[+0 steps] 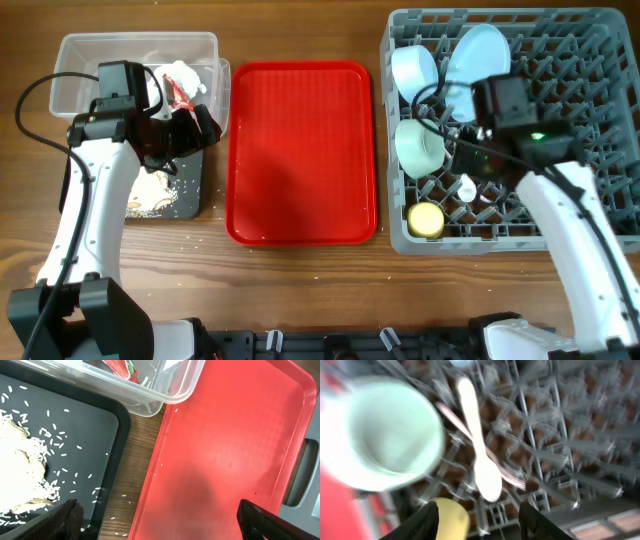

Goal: Sort waste into correct bins and load items into the dishwasher rack

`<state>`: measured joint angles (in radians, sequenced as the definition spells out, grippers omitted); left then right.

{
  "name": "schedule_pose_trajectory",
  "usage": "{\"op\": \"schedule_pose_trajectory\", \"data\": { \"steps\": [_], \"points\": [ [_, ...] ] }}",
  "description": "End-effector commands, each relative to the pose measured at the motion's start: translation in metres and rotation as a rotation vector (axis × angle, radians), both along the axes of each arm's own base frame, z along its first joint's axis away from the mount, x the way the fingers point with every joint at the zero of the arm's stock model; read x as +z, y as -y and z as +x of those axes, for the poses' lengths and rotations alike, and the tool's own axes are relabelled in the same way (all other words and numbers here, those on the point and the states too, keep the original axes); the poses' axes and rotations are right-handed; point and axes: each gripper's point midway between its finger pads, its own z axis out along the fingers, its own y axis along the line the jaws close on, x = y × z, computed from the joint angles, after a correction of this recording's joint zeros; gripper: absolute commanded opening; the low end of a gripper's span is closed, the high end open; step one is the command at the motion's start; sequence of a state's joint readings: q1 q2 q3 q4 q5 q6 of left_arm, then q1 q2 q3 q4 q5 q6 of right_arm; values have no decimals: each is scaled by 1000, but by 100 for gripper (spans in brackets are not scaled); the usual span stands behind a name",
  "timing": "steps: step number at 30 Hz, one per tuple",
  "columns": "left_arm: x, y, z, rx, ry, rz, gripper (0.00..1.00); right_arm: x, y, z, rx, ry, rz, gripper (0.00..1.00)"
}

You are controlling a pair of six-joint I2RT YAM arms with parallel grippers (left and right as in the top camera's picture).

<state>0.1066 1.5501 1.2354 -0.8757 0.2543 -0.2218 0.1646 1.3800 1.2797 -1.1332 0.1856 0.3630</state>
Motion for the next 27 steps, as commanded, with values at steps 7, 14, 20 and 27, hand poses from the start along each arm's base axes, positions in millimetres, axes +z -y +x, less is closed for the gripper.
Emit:
{"op": "schedule_pose_trajectory", "data": {
  "steps": [7,14,20,27],
  "points": [
    [9,-3,3,-1,27,12,100,192,-32,-38,155,531,259,100],
    [9,-3,3,-1,27,12,100,194,-19,-69,165,537,190,100],
    [9,-3,3,-1,27,12,100,195,18,-45,-1,666,38,100],
    [9,-3,3,-1,27,12,100,125,7,-32,37,947,136,100]
  ]
}}
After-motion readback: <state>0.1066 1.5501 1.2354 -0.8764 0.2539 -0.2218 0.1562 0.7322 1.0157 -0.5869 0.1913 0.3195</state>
